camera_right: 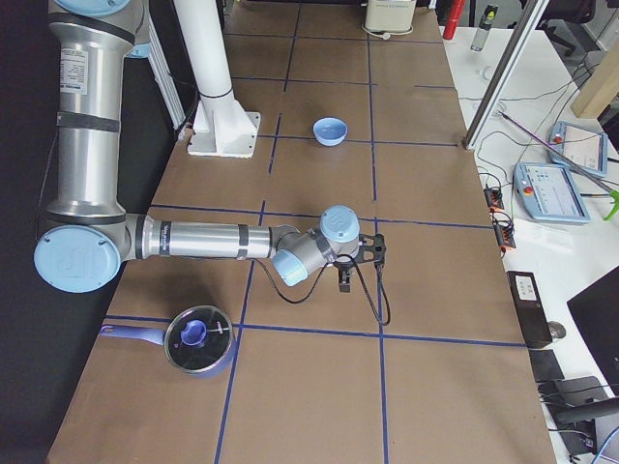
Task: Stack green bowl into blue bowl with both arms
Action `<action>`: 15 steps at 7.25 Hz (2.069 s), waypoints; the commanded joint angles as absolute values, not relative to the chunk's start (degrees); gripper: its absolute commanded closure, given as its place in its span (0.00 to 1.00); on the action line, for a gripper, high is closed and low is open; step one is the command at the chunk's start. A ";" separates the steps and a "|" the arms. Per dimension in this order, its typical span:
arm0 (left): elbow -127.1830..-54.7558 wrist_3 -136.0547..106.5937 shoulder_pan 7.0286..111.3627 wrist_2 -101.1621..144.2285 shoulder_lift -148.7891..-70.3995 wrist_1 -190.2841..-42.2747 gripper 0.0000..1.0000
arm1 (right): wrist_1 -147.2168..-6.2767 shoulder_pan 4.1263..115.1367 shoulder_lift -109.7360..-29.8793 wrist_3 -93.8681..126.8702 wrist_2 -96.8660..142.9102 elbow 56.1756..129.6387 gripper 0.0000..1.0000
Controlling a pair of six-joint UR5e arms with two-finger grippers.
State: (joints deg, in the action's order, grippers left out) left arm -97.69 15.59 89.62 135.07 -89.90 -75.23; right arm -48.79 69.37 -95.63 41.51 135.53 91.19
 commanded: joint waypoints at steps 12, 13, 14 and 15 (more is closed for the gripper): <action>-97.39 15.47 89.65 135.09 -89.74 -75.23 0.00 | -66.49 55.46 -89.99 56.21 128.75 107.88 1.00; -97.21 15.56 89.65 135.00 -89.65 -75.23 0.00 | -79.50 54.85 -80.86 58.25 128.85 110.97 1.00; -97.47 15.47 89.65 135.00 -89.65 -75.23 0.00 | -87.55 51.97 -72.16 61.84 128.33 111.70 1.00; -97.64 14.51 89.65 135.09 -89.65 -75.23 0.00 | -90.85 47.25 -65.98 68.49 126.41 111.10 1.00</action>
